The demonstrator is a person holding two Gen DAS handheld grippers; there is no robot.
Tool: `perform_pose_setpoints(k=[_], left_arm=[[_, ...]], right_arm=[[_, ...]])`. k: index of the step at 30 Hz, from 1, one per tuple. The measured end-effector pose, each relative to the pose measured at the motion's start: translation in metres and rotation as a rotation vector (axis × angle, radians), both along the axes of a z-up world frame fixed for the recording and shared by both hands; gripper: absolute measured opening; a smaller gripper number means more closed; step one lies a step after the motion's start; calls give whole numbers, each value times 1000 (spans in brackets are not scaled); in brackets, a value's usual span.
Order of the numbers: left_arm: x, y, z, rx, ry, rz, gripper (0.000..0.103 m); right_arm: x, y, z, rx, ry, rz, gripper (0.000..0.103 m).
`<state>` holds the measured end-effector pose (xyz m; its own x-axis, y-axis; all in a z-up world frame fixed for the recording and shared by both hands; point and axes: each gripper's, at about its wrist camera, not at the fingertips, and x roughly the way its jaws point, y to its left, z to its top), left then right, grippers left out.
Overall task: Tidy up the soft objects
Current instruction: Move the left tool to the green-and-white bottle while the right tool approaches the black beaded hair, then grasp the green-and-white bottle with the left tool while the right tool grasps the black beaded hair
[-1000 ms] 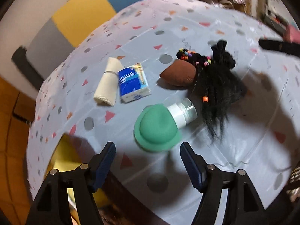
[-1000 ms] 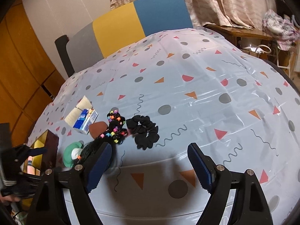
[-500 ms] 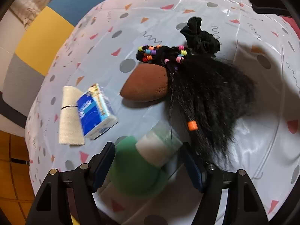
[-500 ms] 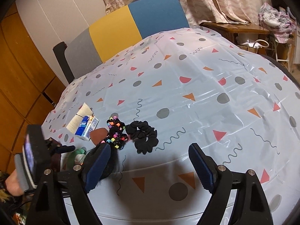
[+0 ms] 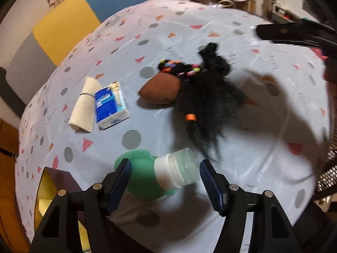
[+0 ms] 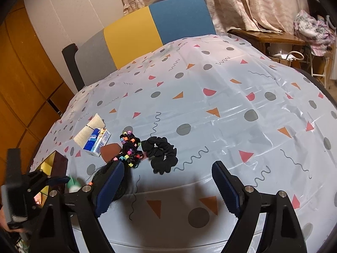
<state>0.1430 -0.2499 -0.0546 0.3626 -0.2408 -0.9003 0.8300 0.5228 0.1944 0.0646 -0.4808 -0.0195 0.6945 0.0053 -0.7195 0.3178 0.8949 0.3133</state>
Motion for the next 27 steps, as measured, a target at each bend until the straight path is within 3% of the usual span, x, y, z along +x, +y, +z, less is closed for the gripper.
perform_pose_setpoints(k=[5,8,12,17,21,27], left_arm=[[-13,-2,7,-3,32,-70,69],[-21,3,15,-61,91,-82,73],[-28,15,14,-140,261,-62,73],[-40,36,16,-203,285,-4,73],[-22,46,20,-269,323,216,72],[15,57,15,-401,484,604,67]], right_arm=[[-1,1,-2,-11,15,-5,86],[-1,-2,-4,-6,24,-19,86],[-2,-5,-4,8,25,-27,86],[-2,-4,-4,6,29,-26,86],[-1,-2,-3,-6,29,-21,86],[0,-1,-6,-5,43,-14,86]])
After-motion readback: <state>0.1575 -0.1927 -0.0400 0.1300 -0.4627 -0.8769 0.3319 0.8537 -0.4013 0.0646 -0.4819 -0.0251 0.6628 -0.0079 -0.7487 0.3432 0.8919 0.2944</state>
